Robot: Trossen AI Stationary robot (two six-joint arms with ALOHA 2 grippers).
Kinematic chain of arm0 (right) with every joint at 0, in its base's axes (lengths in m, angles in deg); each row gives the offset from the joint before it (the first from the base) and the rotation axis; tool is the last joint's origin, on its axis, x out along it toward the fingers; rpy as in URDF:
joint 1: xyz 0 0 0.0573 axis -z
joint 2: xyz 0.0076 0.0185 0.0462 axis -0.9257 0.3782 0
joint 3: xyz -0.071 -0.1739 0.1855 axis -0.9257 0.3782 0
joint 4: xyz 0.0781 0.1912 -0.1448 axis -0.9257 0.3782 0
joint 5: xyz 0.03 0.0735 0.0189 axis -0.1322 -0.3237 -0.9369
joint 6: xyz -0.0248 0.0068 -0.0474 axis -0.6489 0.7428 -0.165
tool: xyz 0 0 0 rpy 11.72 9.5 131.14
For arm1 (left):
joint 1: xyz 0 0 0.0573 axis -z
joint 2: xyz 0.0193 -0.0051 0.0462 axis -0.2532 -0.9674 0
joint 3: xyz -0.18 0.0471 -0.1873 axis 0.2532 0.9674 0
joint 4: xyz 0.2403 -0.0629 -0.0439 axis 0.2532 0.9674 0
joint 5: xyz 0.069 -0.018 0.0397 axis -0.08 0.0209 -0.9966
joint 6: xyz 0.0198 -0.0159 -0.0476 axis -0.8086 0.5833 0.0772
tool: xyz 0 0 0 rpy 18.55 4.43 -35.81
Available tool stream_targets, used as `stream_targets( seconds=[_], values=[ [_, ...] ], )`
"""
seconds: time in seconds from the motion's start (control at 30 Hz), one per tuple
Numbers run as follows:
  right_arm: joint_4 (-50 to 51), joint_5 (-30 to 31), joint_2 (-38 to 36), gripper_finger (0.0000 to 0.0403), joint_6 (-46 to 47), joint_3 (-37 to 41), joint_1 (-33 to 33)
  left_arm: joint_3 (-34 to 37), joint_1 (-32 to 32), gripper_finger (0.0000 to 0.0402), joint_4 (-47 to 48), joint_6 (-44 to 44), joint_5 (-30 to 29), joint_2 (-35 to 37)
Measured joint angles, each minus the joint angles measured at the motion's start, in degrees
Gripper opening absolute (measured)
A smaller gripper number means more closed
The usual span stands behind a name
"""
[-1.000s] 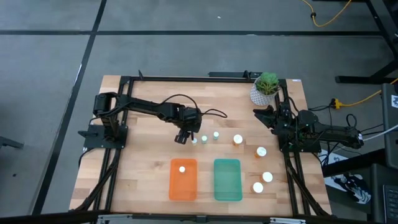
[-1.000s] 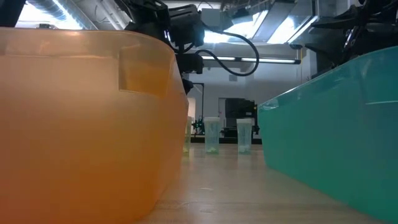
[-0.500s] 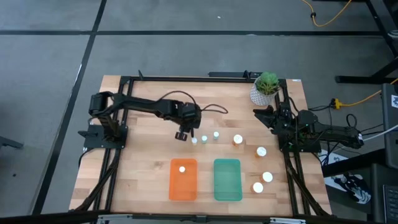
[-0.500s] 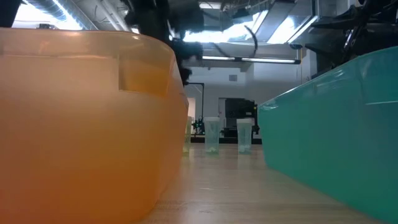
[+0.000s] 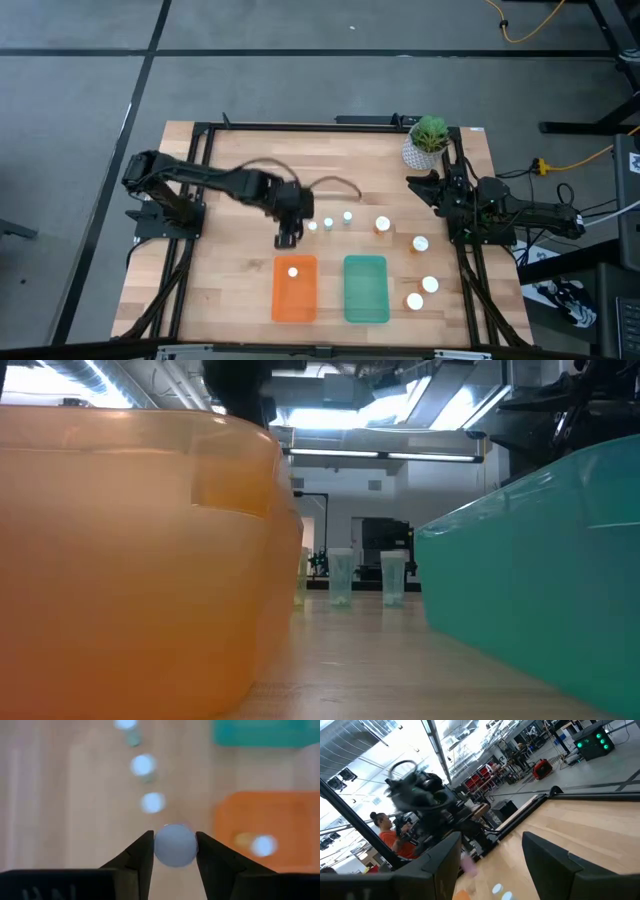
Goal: Pick and place medicine bottles into bin by pill shape (circle, oval)
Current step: Put the small pink pill bottle into the orange bin
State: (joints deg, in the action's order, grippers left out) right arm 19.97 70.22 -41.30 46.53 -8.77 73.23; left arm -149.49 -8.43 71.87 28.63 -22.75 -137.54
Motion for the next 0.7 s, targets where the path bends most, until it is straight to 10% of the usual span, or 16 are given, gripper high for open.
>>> stream_targets(
  seconds=[0.7],
  values=[
    [0.40,0.02,0.00,0.0213,0.00,0.00,-0.02,0.02,28.35,0.0124,-7.24,19.83,-11.13,-4.50]
  ],
)
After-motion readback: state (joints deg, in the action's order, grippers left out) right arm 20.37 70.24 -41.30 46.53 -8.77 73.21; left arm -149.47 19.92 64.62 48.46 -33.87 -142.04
